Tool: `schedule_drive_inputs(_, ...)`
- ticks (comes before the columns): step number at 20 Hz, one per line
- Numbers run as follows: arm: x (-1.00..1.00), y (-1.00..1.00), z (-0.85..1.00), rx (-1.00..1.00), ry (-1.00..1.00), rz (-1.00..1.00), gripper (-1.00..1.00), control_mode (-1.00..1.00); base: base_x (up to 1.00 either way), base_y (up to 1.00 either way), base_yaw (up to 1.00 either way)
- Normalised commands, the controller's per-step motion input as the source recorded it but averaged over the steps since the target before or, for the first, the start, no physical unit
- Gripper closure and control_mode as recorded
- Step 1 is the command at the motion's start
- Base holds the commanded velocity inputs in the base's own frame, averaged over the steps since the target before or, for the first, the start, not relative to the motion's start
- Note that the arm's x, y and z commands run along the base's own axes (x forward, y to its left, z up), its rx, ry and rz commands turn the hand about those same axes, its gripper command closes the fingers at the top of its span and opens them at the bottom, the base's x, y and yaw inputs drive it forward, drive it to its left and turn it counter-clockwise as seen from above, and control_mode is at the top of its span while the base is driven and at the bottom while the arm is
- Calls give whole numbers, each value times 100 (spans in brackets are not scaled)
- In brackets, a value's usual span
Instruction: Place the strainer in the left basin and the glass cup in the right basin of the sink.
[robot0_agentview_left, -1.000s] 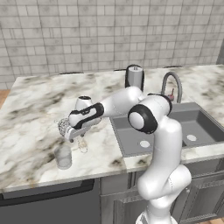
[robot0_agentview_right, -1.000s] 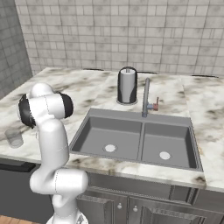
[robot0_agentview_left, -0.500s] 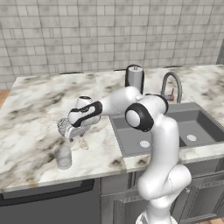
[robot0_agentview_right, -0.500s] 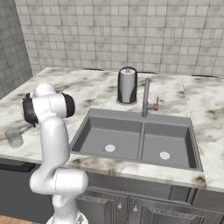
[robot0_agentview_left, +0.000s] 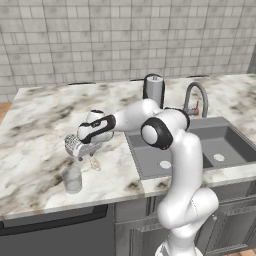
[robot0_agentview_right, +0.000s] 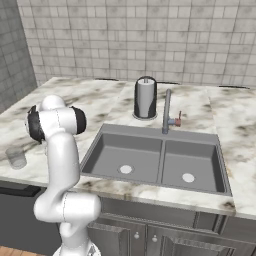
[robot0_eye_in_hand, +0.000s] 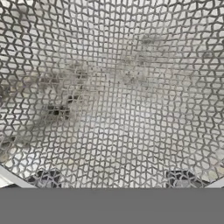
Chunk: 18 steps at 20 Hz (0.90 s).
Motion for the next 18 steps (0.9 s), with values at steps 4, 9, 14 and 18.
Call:
schedule_drive_inputs(4, 6, 0, -3, 0, 0, 0, 100, -100, 0, 0, 0)
schedule_drive_inputs(9, 5, 0, -6, 0, 0, 0, 100, -100, 0, 0, 0)
schedule_drive_inputs(14, 2, -5, -2, 0, 0, -1, 100, -100, 0, 0, 0)
schedule_drive_inputs(18, -1, -22, 19, 0, 0, -4, 100, -100, 0, 0, 0)
